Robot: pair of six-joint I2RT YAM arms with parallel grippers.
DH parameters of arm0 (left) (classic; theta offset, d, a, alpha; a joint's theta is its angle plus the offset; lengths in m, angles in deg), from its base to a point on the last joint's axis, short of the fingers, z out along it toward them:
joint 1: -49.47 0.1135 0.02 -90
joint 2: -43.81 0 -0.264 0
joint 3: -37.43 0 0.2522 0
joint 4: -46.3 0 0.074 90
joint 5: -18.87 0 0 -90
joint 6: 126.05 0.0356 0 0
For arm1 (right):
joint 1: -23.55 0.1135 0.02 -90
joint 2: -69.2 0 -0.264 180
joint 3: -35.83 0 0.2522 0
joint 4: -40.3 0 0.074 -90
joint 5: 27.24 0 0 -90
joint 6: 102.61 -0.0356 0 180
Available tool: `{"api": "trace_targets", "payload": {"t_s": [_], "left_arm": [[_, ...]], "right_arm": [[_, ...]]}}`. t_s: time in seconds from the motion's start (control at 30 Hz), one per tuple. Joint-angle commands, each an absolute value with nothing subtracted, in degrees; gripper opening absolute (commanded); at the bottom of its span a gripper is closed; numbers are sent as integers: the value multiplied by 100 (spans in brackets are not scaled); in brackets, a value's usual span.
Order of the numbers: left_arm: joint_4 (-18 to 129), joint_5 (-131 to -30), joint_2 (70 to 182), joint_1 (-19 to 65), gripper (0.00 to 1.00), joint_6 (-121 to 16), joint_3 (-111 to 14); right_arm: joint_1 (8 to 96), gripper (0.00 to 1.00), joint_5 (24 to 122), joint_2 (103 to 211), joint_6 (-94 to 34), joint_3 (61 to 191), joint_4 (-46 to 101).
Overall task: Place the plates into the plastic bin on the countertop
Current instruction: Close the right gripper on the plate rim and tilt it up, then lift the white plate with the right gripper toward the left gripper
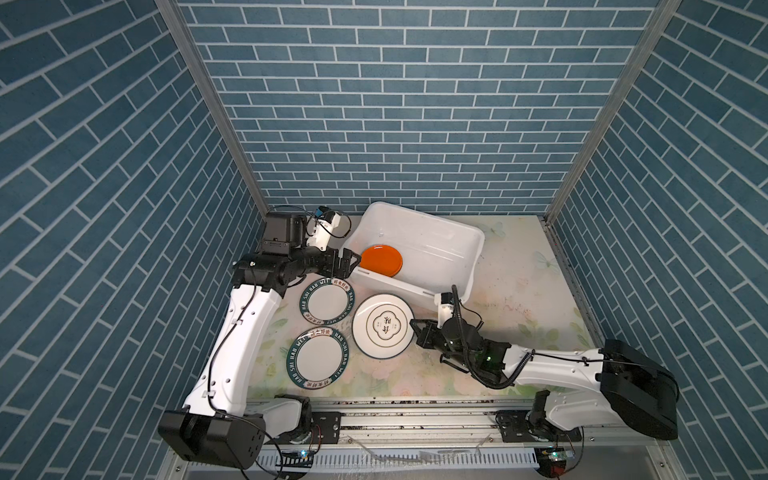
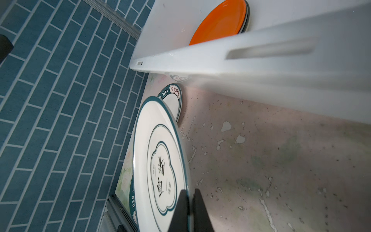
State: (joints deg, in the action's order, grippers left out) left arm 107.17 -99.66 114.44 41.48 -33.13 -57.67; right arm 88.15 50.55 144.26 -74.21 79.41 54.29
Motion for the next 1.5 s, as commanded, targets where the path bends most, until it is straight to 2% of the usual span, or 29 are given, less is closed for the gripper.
{"api": "trace_targets", "payload": {"t_s": [0.0, 0.3, 0.67, 0.93, 1.17, 1.37, 1.47], "left_arm": [[10734, -10122, 11464, 4173, 96, -3419, -5682], [10761, -10282, 11563, 4173, 94, -3531, -5555], [11233, -10978, 11790, 4173, 90, -3295, -5335], [11125, -11751, 11954, 4173, 86, -3373, -5054], [11202, -12818, 12346, 4173, 86, -3448, -5039], [11112, -12834, 12413, 4104, 85, -3513, -4907], [10937, -13156, 12465, 4090, 84, -3661, -4827]], "right_arm": [[8818, 0, 5087, 14116, -7327, 8047, 5399], [8723, 0, 5245, 13746, -7197, 8380, 4785], [8380, 0, 5454, 13232, -7003, 8749, 4117], [8053, 0, 5408, 12627, -6767, 8861, 3595], [7871, 0, 5386, 12319, -6554, 8997, 3248], [7781, 0, 5373, 12186, -6382, 9140, 3069], [7725, 0, 5357, 12092, -6235, 9282, 2829]]}}
